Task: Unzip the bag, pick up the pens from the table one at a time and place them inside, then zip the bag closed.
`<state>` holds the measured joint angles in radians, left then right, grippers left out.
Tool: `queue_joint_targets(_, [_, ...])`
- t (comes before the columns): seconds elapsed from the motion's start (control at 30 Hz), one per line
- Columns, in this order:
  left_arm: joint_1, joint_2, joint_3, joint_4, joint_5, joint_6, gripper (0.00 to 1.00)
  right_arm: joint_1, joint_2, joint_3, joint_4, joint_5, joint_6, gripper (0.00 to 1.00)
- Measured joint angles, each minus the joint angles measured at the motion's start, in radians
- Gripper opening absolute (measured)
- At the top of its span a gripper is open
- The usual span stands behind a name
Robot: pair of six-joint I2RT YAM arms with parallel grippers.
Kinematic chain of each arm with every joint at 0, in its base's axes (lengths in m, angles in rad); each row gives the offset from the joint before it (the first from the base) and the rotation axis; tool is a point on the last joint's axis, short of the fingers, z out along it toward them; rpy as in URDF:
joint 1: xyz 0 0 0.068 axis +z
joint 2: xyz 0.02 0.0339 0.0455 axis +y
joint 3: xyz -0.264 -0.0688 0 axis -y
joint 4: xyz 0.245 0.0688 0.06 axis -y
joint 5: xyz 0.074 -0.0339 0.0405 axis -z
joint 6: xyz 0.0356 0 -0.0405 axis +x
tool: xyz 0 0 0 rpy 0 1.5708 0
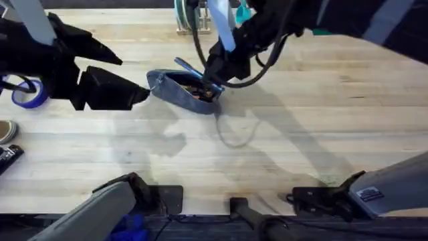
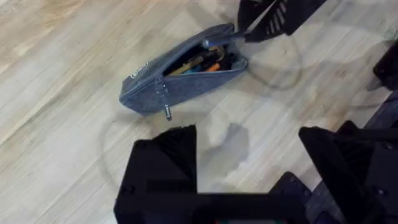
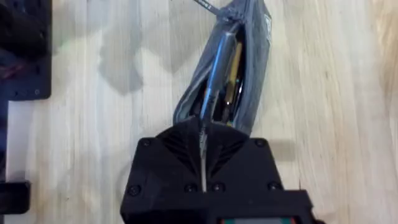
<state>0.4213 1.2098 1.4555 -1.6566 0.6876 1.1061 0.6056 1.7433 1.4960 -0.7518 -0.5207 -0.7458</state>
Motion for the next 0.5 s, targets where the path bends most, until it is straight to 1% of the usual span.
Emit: queue_joint_targets(0.5, [0.0, 0.0, 0.0, 0.0, 0.0, 0.0, 0.995, 0.012, 0.121, 0.0, 0.046, 0.0, 0.002, 0.032])
